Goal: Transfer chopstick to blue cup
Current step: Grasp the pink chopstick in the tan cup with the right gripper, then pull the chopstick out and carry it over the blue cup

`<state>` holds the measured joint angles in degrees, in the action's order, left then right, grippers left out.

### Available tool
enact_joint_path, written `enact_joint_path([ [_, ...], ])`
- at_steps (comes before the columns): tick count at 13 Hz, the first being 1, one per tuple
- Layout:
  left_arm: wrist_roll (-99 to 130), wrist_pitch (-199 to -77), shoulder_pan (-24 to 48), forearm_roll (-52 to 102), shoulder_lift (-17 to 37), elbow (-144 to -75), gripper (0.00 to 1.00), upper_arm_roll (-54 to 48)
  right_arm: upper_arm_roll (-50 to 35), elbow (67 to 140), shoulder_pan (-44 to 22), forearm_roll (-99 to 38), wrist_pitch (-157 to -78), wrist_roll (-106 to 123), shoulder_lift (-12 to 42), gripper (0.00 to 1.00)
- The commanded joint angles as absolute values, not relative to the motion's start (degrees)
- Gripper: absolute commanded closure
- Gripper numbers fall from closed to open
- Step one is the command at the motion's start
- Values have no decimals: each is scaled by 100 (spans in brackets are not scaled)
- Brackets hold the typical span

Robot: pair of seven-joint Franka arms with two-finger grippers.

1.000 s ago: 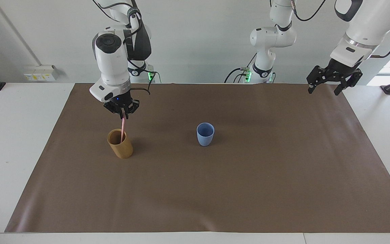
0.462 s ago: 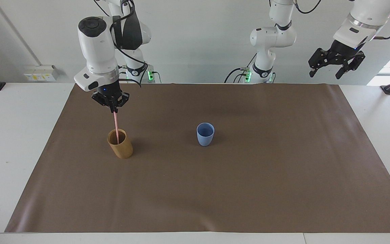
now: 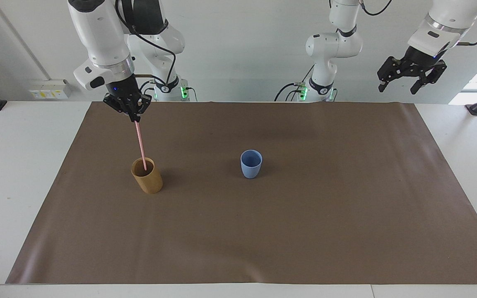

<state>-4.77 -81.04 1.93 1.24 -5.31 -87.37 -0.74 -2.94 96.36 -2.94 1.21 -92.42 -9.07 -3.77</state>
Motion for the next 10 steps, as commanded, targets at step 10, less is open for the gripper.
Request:
enact_joint_path([
  [10, -475, -8033, 176, 88, -589, -8789, 0, -70, -747, 8957, -1009, -1169, -9210, -3645, -89, 100],
])
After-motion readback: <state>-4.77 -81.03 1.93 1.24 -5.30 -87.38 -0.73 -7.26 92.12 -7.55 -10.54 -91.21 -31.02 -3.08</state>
